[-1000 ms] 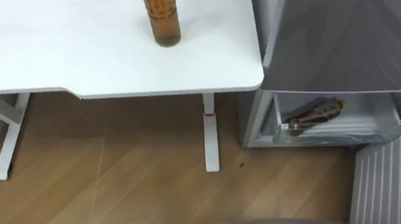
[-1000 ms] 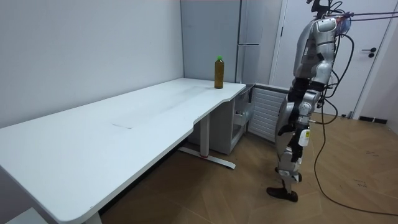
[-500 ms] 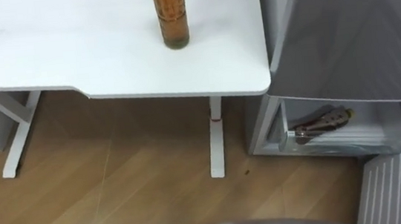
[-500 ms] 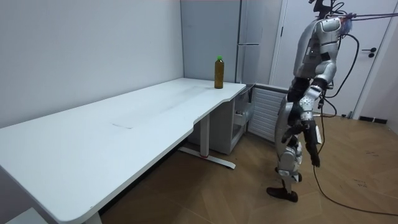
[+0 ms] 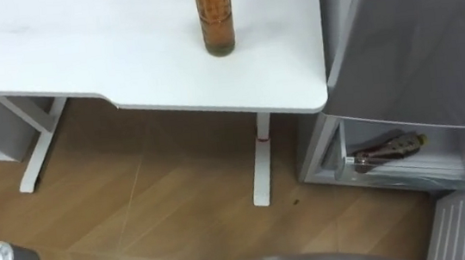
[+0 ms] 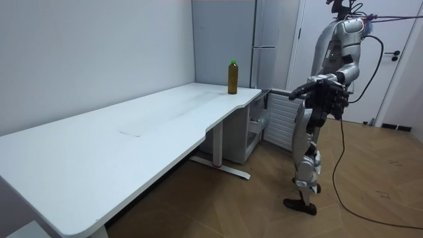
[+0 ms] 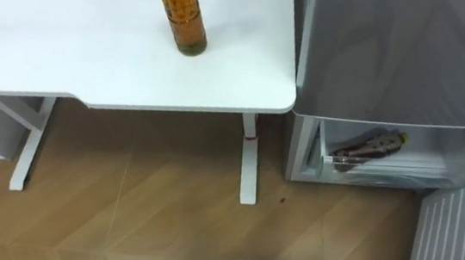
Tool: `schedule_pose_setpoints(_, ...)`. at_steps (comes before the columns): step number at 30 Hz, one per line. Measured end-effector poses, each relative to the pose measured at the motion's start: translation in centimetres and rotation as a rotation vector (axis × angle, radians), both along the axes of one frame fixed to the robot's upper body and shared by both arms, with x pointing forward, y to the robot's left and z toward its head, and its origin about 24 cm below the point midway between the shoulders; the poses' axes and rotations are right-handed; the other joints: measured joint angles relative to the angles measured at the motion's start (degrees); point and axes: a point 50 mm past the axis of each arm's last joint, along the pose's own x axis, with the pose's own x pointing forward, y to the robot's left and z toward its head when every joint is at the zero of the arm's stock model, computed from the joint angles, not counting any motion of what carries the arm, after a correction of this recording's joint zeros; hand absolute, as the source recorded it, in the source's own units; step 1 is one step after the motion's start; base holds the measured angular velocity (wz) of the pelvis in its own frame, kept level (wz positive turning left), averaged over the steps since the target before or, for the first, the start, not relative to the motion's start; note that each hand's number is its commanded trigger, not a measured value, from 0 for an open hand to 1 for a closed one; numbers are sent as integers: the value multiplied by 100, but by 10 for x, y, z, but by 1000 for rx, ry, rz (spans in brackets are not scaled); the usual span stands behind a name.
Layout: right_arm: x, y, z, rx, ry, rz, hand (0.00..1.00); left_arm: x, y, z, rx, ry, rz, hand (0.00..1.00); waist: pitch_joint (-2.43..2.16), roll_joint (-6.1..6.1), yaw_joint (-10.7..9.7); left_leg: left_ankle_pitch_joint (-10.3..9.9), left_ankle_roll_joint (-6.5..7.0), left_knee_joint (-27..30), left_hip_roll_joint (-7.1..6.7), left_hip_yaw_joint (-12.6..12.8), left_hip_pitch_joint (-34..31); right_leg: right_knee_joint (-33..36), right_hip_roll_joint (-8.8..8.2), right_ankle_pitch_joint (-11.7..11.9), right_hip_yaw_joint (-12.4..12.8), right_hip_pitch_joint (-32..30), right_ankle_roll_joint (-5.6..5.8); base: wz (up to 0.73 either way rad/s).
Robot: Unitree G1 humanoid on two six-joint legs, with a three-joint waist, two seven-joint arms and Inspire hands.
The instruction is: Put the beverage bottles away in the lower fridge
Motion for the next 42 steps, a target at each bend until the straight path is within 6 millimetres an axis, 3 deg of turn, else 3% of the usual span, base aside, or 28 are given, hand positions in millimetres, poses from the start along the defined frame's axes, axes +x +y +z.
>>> schedule_pose_setpoints(8,5,2,-1,27,-16,45,0,17,-11,52,163,-197,-125,0,17,-15,-100,-1,1,25,-12,-53,5,-1,2,0,13,14,0,-1)
schedule_pose_setpoints(11,1,3,-1,43,-9,48,0,27,-17,77,248,-270,-235,0,48,-30,-220,-1,1,44,-11,-58,6,-8,11,0,29,36,-1,1)
schedule_pose_setpoints(17,0,3,-2,61,14,57,0,45,-39,102,298,-387,-473,0,74,10,-364,0,2,27,-13,-52,-2,-29,19,-2,90,17,-3,-1)
schedule_pose_setpoints(23,14,4,-3,98,10,126,0,65,-65,101,276,-413,-742,0,141,-58,-550,8,11,15,-17,-2,11,-36,19,-2,180,-16,-3,-5)
schedule_pose_setpoints(26,24,6,-4,130,-1,176,0,77,-80,102,270,-422,-899,0,137,-88,-636,7,12,13,-17,16,-3,-73,24,-1,202,-20,-3,-2)
schedule_pose_setpoints(32,28,8,-4,137,12,245,0,96,-104,109,280,-445,-1140,0,124,-111,-718,7,12,13,-12,95,-13,-54,39,4,476,-96,-10,-12)
schedule_pose_setpoints(37,32,7,-3,118,18,294,0,103,-115,110,277,-450,-1232,0,114,-93,-911,7,12,4,-8,116,2,-48,40,5,478,-90,-10,0)
schedule_pose_setpoints(42,31,7,-4,115,24,295,0,106,-124,108,260,-435,-1315,0,114,-86,-977,6,13,-17,20,183,54,11,44,5,490,-97,-11,-5)
